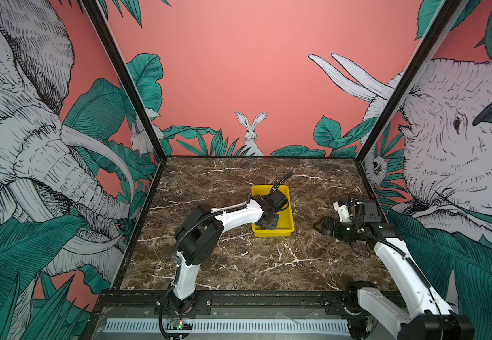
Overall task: Put the screwdriver in the bin
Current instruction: Place the screwdriver in the bin.
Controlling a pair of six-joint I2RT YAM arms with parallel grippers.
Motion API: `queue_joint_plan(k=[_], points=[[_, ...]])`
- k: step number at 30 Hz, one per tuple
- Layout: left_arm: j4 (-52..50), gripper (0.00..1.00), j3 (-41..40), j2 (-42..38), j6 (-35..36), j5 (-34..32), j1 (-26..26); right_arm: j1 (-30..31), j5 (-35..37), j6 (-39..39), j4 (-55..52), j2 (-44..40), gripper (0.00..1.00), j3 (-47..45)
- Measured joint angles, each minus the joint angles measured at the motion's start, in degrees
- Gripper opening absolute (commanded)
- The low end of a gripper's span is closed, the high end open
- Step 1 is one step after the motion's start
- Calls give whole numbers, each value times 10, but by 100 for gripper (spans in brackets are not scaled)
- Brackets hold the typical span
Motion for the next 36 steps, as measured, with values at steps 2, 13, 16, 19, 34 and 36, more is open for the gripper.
queue_joint_plan(k=[2, 13, 16, 19, 34, 36], points=[[1, 3, 1, 7, -2, 0, 0, 0, 0, 0, 0, 0, 99, 0], [6, 35, 2, 12, -11, 8, 4, 0, 0, 0, 0, 0, 99, 0], [6, 45, 6, 12, -11, 10, 4, 0, 0, -1, 0, 0, 99, 0], [7, 56, 18, 12, -9, 12, 6, 0, 0, -2, -1, 0, 99, 0], [10, 100, 74, -41, 51, 64, 42, 0, 12, -5, -20, 0, 99, 19], [27, 100, 70, -77, 69, 89, 71, 0, 27, -6, -28, 2, 99, 33]])
